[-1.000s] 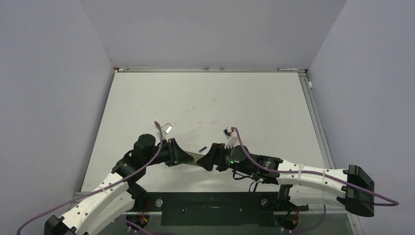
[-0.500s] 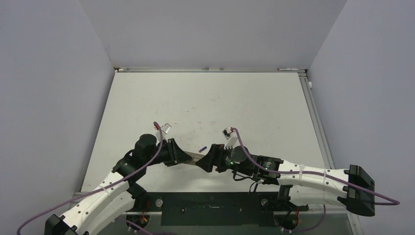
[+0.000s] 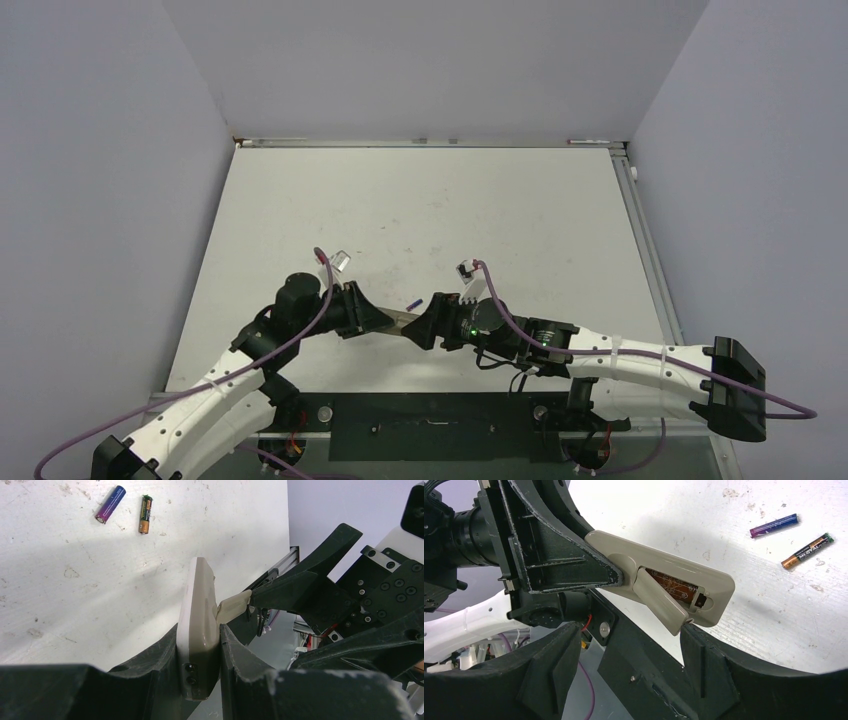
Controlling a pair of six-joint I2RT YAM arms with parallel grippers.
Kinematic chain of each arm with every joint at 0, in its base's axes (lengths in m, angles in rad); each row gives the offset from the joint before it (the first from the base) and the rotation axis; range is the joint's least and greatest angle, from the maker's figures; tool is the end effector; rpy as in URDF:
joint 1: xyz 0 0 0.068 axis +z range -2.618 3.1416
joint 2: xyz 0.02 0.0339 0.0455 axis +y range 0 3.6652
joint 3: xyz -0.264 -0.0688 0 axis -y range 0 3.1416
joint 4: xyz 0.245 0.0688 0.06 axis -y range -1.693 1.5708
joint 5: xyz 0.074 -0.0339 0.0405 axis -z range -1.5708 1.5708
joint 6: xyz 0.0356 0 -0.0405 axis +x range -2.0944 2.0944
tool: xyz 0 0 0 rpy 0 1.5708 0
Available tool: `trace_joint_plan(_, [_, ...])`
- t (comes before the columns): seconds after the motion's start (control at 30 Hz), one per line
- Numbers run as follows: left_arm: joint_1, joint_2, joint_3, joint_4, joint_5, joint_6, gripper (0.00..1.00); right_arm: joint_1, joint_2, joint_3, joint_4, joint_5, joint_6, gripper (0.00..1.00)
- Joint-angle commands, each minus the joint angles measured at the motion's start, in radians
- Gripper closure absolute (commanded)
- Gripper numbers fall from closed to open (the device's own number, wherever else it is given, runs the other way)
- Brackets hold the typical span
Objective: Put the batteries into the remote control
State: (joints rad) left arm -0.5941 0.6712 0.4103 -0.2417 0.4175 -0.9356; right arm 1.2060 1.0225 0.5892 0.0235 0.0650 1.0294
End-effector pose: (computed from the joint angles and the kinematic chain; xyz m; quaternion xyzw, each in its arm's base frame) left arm 0.1235 -0.1009 0.2211 -0.0391 0.8477 -0.4735 0.2358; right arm 0.0844 0.2144 0.2468 -0.0559 0.8341 0.4809 0.2644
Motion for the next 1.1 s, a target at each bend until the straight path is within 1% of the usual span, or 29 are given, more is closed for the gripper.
trace_joint_plan(0.0, [-0.009,0.008,0.013,0.118,0.062,-0.029,1.00,0.008,-0.004,0.038,0.093,-0.001,0.006,0.29])
trace_joint_plan(0.73, [-0.008,0.096,-0.031,0.133,0.022,0.009,1.00,-0.061,0.037,-0.067,0.156,-0.053,0.029,0.29])
trace_joint_plan(1.07, [-0.009,0.106,-0.033,0.101,-0.017,0.036,1.00,-0.087,0.053,-0.126,0.194,-0.057,0.043,0.29])
